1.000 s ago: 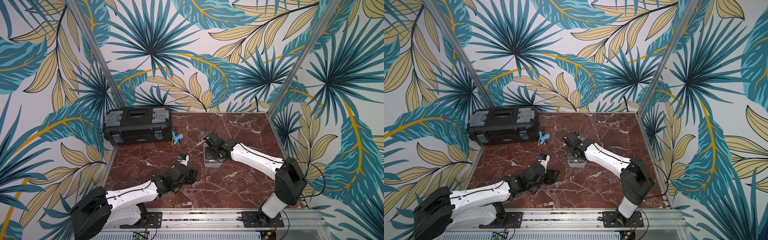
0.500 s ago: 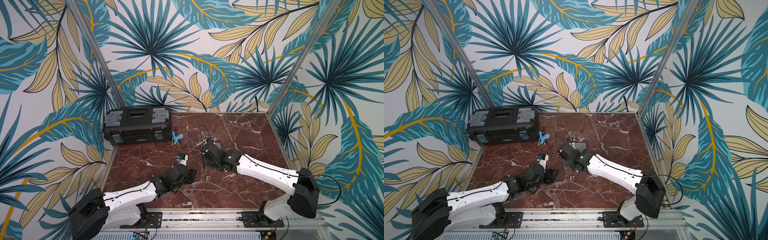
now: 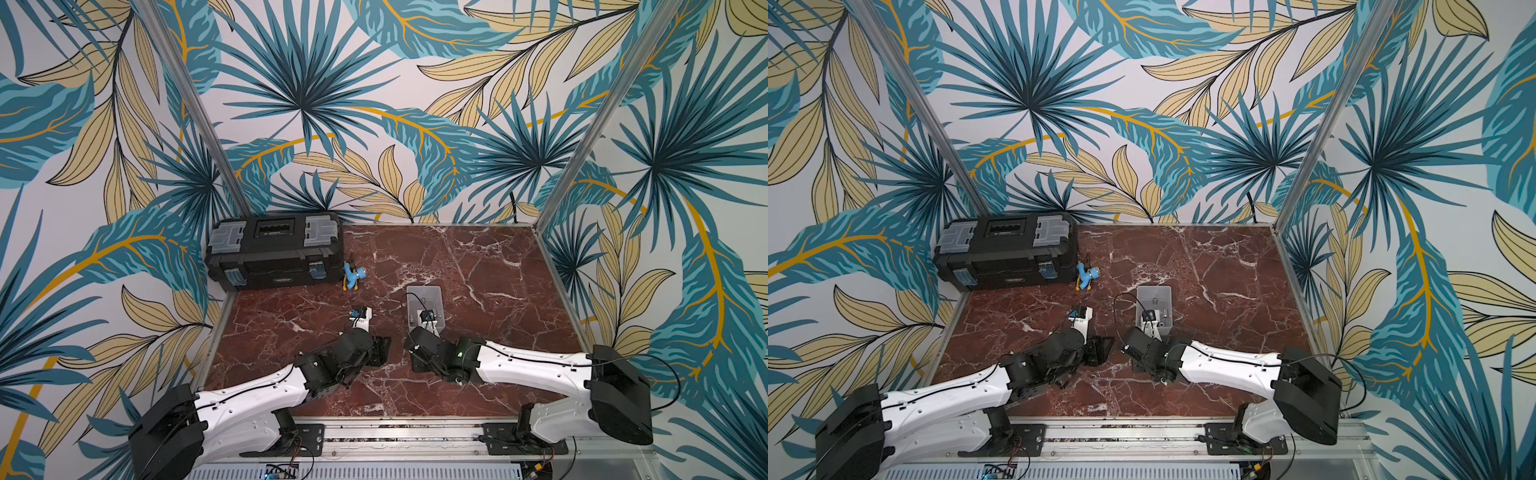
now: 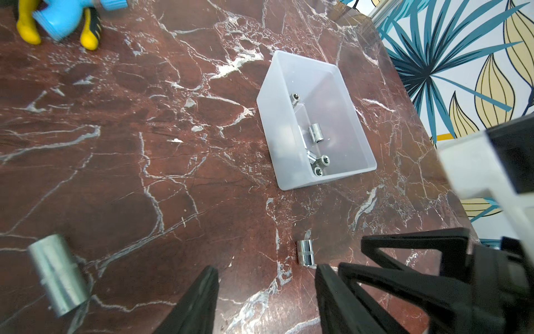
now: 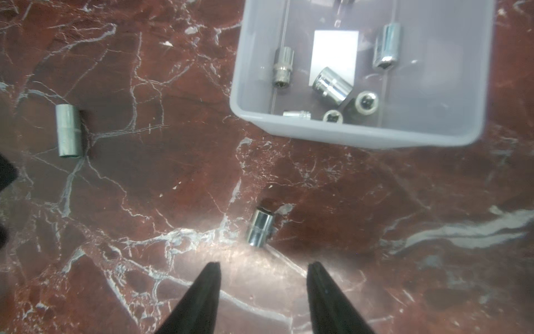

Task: Put the socket on the desktop into the storage box
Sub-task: Pick up the socket head at the center of the board.

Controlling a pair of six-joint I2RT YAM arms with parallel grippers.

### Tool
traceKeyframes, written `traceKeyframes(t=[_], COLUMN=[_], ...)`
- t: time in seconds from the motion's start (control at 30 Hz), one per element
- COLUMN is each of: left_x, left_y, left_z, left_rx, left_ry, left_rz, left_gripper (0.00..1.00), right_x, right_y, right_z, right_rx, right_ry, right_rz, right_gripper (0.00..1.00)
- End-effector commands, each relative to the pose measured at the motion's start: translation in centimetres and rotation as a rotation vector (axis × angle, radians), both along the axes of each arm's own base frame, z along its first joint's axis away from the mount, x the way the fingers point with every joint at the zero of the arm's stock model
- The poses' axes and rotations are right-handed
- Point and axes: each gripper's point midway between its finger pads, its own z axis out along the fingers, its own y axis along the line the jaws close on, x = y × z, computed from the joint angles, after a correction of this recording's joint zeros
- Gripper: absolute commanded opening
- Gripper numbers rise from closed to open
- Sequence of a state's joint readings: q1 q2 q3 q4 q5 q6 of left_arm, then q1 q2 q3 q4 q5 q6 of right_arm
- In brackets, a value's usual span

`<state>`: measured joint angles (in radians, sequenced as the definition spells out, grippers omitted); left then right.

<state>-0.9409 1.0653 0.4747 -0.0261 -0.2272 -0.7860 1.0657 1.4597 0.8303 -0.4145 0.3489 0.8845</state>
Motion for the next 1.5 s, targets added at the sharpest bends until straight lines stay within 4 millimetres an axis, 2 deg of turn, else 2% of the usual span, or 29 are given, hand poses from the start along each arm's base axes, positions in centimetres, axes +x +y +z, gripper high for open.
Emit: traceKeyframes(t=[0.0, 0.23, 0.43, 0.7, 0.83, 1.1, 1.2, 1.47], left_x=[0.0, -0.3, -0.4, -0.6, -0.6, -0.7, -0.7, -0.6], left_y=[0.7, 1.1, 1.1, 1.4, 1.3, 1.3, 1.3, 1.2], left_z=[0.0, -0.4, -0.6, -0.9, -0.8, -1.0, -1.0, -1.1], left_rx=[0.006, 0.014, 0.011, 0.011, 0.005, 0.004, 0.005, 0.007], left_ry=[-0.007, -0.001, 0.005, 0.010, 0.010, 0.014, 0.014, 0.012], left_rz=[0.021, 0.024, 0.018, 0.021, 0.018, 0.017, 0.015, 0.016], left_gripper=[0.59, 0.59, 0.59, 0.59, 0.59, 0.59, 0.59, 0.59], right_x=[-0.1, 0.4, 0.6, 0.6, 0.6, 0.9, 1.0, 1.0], right_y=[1.5, 0.4, 0.7, 0.3, 0.3, -0.4, -0.3, -0.1], right_z=[-1.1, -2.4, -3.9, -4.6, -5.1, -5.4, -5.5, -5.7], right_rx=[0.049, -0.011, -0.048, -0.077, -0.093, -0.151, -0.164, -0.179], right_ry=[0.022, 0.014, 0.035, 0.034, 0.043, 0.028, 0.029, 0.036], right_rz=[-0.019, -0.093, -0.105, -0.113, -0.111, -0.113, -0.107, -0.096], right_gripper=[0.53, 0.51, 0.48, 0.44, 0.39, 0.38, 0.34, 0.09])
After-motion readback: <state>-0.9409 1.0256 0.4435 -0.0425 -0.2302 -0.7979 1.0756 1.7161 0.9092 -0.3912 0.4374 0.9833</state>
